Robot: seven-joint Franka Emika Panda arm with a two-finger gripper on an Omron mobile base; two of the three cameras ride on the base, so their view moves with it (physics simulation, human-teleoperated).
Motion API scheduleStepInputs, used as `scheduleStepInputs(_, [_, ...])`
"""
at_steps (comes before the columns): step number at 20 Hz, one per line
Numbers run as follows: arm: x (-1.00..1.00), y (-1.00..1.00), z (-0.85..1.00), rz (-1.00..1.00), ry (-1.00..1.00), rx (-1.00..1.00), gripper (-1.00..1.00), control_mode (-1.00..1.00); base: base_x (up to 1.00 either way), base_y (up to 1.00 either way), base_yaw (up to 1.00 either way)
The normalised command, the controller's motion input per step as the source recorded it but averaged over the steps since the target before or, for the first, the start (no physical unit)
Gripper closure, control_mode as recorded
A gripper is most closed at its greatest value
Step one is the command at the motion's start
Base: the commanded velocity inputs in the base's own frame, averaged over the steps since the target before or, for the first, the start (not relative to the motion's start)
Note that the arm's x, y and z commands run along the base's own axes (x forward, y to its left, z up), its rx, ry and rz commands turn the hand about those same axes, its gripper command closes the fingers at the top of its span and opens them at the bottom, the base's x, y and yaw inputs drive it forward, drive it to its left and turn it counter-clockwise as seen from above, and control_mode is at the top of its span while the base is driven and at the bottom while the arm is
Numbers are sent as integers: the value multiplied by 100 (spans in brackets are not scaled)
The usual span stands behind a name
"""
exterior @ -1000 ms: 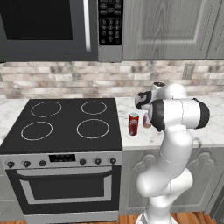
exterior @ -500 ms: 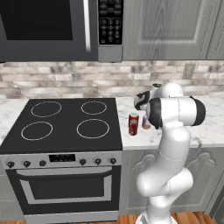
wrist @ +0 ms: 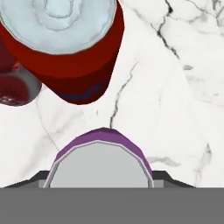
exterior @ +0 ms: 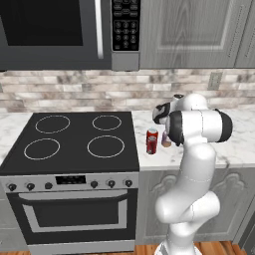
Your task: Four empty soda cans are scattered around the kitchen. Gather all the cans and cluster them next to the stove for recycling.
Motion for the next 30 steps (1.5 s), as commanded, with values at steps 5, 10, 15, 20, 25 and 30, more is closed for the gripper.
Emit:
scheduleStepInputs(5, [-1,0,-2,2,0,0,-100,-100,0,0,0])
scheduleStepInputs(10, [-5,0,7,0,0,0,-100,-100,0,0,0])
scheduleStepInputs(15, [-8,0,12,0,3,0,-100,-100,0,0,0])
scheduleStepInputs(20, [-12,0,23,0,3,0,-100,-100,0,0,0])
scheduleStepInputs(25, [-25,0,19,1,1,0,-100,-100,0,0,0])
scheduleStepInputs(30, [-31,0,7,0,2,0,-100,-100,0,0,0])
